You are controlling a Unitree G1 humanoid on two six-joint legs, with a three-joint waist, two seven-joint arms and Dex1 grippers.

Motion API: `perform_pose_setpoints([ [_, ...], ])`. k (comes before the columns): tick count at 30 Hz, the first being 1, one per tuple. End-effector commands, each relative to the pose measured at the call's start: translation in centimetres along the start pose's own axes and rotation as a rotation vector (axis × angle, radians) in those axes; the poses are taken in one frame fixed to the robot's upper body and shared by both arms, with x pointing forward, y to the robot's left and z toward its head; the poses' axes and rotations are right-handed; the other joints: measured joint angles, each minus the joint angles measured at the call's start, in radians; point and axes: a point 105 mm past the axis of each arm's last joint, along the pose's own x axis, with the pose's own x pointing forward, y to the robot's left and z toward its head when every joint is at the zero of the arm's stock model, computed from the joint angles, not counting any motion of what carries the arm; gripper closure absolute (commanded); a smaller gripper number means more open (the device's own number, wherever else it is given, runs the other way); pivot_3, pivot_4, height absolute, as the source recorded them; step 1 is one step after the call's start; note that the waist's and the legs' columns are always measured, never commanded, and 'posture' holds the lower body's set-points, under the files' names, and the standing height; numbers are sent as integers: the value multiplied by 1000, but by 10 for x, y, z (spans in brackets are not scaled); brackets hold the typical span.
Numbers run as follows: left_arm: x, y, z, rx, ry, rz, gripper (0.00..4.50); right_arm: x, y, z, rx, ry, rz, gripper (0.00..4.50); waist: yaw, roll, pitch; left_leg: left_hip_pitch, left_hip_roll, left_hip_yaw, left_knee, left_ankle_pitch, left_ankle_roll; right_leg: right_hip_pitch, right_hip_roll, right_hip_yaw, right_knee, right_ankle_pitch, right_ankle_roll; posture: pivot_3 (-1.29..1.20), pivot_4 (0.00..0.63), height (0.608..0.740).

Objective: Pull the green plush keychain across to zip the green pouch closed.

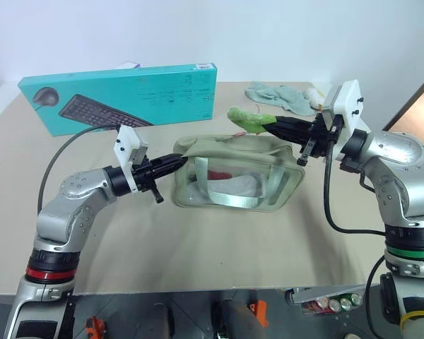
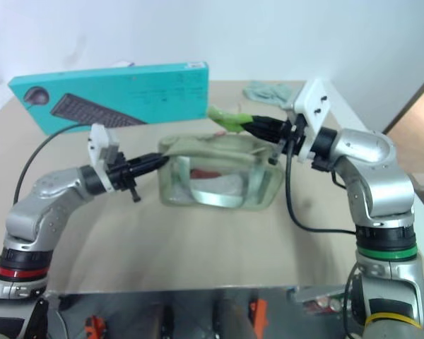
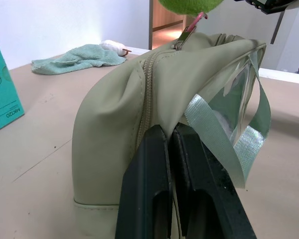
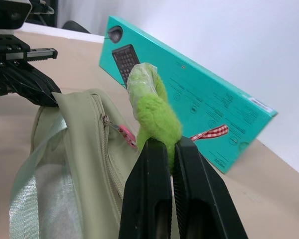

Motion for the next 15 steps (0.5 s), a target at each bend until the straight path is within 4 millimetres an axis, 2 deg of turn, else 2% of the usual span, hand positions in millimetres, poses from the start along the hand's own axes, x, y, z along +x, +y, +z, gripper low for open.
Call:
perform_pose_setpoints([
  [1, 3, 4, 2, 20, 7, 23, 4500, -22, -18, 21, -84, -24, -108, 4465, 0, 0, 0, 0, 0, 0, 0, 0, 0, 0, 0, 0, 0, 0, 0, 0, 150, 740],
  [4, 2, 8, 2, 32, 12, 36, 4500, -36, -26, 22, -94, -8, -163, 4465, 1, 0, 0, 0, 0, -1, 0, 0, 0, 0, 0, -1, 0, 0, 0, 0, 150, 740],
  [10, 2, 13, -4, 41, 25, 53, 4500, -40, -21, 18, -91, 11, -175, 4465, -2, 0, 0, 0, 0, -1, 0, 0, 1, 0, 1, 0, 0, 0, 0, 0, 150, 740],
  [15, 0, 15, -6, 53, 31, 56, 4500, -62, -29, 11, -109, 73, -249, 4465, -1, 0, 0, 0, 0, 0, 0, 0, 1, 0, 0, 0, 0, 0, 0, 0, 150, 740],
])
